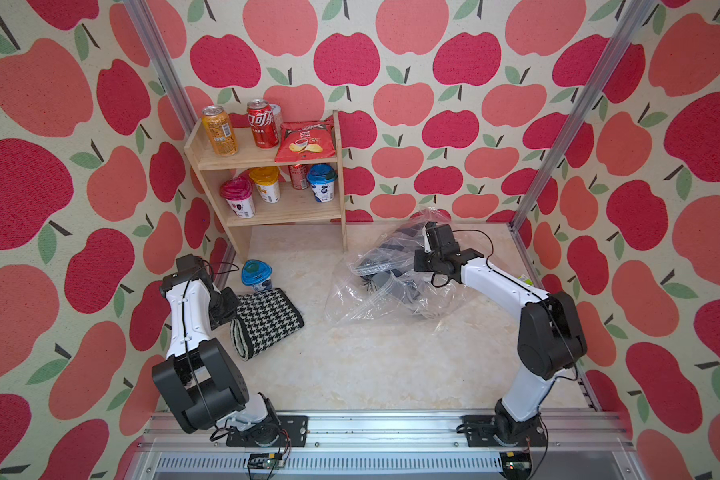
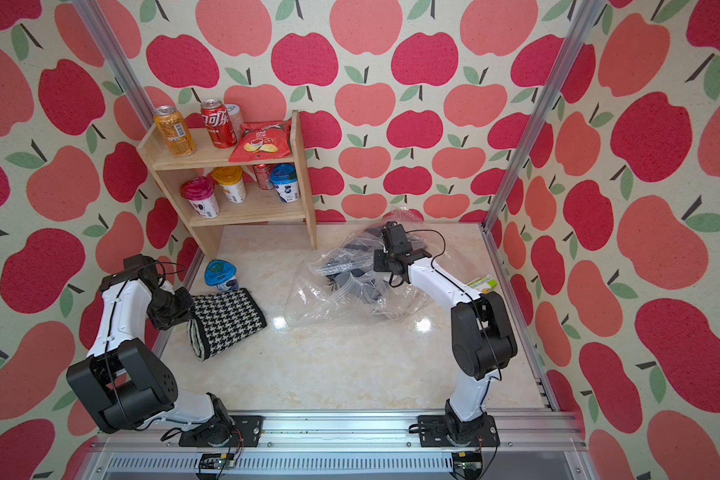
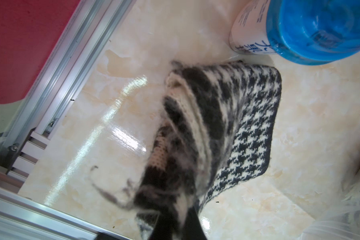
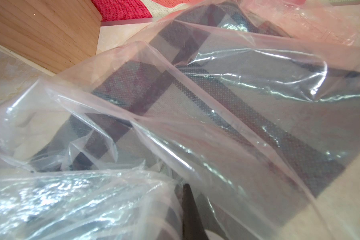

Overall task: Take the scarf out of the vacuum bag
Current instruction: Move the scarf to the center of the board.

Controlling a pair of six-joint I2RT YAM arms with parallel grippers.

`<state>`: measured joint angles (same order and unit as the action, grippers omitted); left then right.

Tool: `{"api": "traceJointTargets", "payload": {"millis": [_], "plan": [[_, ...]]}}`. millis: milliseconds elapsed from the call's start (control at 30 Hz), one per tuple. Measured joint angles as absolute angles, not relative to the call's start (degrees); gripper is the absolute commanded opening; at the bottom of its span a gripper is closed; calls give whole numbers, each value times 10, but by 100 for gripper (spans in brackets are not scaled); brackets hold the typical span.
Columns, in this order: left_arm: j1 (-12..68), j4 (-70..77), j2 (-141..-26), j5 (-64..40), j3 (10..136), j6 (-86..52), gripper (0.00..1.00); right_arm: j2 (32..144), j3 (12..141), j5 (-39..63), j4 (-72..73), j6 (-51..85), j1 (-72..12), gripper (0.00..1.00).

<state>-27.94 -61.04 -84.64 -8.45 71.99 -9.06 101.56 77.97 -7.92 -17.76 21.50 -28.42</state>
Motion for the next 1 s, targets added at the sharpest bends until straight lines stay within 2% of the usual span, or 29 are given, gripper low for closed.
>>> {"api": "traceJointTargets", "payload": {"millis": [500, 967, 1000], "plan": [[-223, -568, -1009, 1, 823, -56, 0, 1007, 771, -76, -174, 215, -284, 0], [-183, -530, -1065, 27, 893, -54, 0, 986, 746, -63, -161, 215, -284, 0], [-182, -530, -1069, 27, 898, -54, 3, 984, 744, -61, -159, 215, -284, 0]]}}
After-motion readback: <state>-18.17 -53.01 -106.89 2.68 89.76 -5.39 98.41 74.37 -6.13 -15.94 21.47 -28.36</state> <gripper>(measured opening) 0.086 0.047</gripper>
